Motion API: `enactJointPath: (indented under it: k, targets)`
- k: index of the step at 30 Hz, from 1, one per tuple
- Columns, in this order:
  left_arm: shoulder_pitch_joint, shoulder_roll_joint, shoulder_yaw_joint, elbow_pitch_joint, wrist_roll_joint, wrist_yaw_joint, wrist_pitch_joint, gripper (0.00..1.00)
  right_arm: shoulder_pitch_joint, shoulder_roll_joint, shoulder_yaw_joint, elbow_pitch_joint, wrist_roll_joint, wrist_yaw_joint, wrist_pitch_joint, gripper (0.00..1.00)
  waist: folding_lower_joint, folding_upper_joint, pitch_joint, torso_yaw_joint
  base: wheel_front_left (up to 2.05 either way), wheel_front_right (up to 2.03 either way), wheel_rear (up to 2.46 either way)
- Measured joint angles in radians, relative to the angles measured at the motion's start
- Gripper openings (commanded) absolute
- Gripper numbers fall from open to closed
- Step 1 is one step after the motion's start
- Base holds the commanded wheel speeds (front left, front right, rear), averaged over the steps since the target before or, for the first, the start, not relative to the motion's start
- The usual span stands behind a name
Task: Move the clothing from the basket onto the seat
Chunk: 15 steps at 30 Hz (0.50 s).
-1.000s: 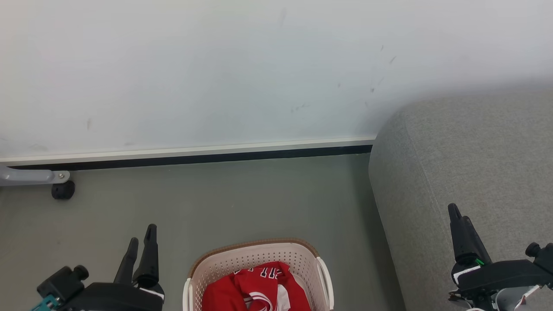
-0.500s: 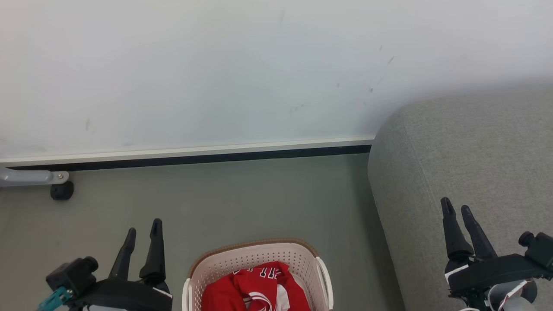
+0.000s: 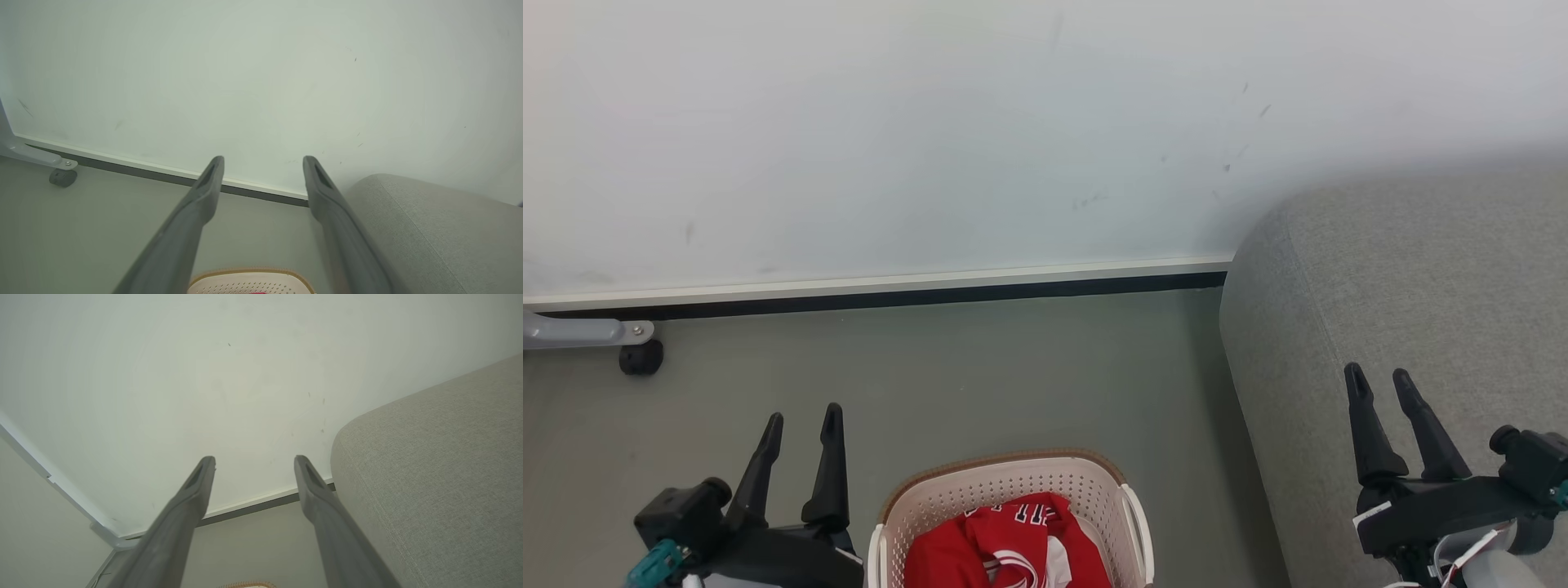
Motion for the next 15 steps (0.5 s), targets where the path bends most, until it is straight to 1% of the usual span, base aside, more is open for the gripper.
enactJointPath:
  k: [2, 13, 15]
  targets:
    - [-0.002, 0.002, -0.005, -0.006, 0.04, 0.005, -0.007, 1.0, -0.009, -0.008, 0.006, -0.003, -0.039, -0.001, -0.01, 1.0, 0.0, 0.0, 0.001, 0.0, 0.0, 0.0, 0.0]
    - [-0.008, 0.006, -0.025, -0.026, 0.172, 0.016, -0.045, 1.0, -0.014, -0.025, 0.031, -0.028, -0.161, -0.002, -0.049, 1.0, 0.0, 0.0, 0.007, 0.001, 0.0, 0.0, 0.0]
    - [-0.009, 0.007, -0.029, -0.031, 0.204, 0.016, -0.054, 1.0, -0.016, -0.026, 0.035, -0.034, -0.181, -0.006, -0.057, 1.0, 0.0, 0.0, 0.009, 0.001, 0.0, 0.0, 0.0]
